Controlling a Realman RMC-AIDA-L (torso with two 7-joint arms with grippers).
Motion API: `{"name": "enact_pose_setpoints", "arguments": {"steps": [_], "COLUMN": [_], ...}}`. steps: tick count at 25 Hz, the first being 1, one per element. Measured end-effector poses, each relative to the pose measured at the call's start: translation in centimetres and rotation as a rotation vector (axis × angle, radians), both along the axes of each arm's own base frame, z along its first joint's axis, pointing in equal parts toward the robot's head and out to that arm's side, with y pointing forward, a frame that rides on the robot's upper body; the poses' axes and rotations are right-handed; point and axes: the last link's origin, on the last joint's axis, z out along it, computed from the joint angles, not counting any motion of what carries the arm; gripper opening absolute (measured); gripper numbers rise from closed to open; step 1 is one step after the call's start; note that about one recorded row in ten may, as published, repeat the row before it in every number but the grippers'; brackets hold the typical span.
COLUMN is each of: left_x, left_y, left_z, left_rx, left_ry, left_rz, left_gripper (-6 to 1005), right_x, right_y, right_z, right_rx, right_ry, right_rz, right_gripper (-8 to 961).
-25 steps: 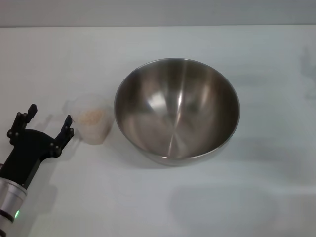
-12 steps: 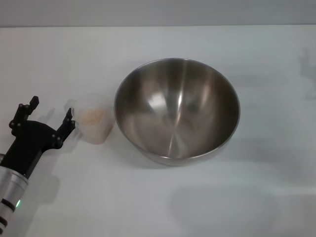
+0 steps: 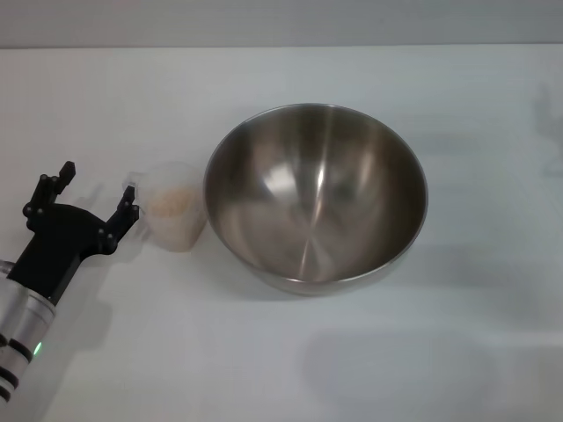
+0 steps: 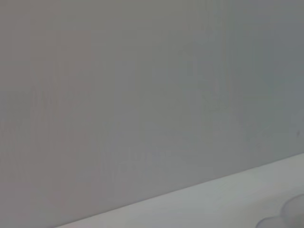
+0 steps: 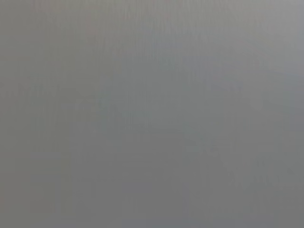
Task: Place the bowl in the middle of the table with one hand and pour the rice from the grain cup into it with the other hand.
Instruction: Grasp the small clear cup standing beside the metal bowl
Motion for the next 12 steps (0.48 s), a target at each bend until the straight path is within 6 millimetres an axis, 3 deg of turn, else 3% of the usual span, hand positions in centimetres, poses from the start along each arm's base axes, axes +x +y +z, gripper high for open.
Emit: {"name": "enact_pose_setpoints", "arguments": {"steps": [12], "left_x": [0.23], "left_y": [0.92], "left_z": [-0.13], "left_rx": [-0.014], "left_ry": [0.014], "left_rz": [-0.001], "left_gripper": [837], "right_x": [-0.3], "right_y": [0.22], "right_z": [-0.16], "right_rx": [-0.007], "right_ry": [0.002], "right_rz": [0.008], "right_gripper": [517]}}
